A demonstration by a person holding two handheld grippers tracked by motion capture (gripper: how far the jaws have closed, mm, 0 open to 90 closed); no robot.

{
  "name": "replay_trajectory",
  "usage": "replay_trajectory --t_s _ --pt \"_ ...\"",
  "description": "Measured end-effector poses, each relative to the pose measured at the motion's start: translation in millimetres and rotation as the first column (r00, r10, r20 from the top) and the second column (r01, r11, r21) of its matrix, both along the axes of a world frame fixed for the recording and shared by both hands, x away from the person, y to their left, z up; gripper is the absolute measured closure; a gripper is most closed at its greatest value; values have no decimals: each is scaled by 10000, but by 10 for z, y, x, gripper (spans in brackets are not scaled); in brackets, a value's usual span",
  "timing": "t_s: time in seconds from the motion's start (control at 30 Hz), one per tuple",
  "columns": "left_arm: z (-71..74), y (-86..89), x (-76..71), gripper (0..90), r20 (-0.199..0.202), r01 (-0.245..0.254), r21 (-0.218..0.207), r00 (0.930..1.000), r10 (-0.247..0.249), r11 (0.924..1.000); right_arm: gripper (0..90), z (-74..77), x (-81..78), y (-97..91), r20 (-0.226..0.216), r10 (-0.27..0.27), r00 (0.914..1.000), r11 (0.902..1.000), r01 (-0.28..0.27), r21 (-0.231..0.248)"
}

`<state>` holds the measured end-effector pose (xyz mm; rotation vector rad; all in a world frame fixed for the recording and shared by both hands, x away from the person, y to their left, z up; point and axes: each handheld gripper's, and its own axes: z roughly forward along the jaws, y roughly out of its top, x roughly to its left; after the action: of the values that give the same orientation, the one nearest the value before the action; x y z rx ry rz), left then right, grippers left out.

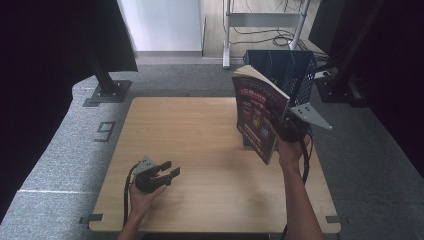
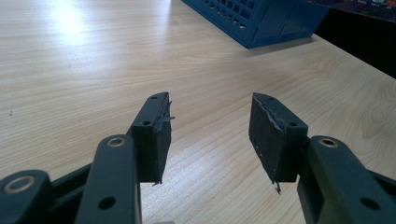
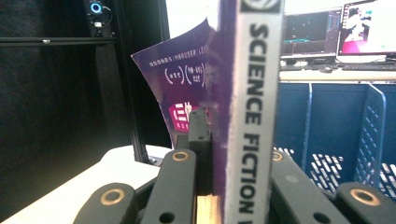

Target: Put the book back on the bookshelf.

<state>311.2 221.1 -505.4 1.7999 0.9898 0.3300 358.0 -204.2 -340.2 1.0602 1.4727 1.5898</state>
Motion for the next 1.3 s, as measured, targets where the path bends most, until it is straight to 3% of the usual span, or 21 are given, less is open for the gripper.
replay_trajectory --t_s 0.57,1.3 --pt "-12 -22 2 485 -17 49 87 10000 -49 9999 817 -6 60 -179 -84 -535 9985 9984 536 192" --pt "-10 -35 -2 485 -9 130 66 9999 -130 9999 817 -41 233 -254 -134 -1130 9935 9930 1134 338"
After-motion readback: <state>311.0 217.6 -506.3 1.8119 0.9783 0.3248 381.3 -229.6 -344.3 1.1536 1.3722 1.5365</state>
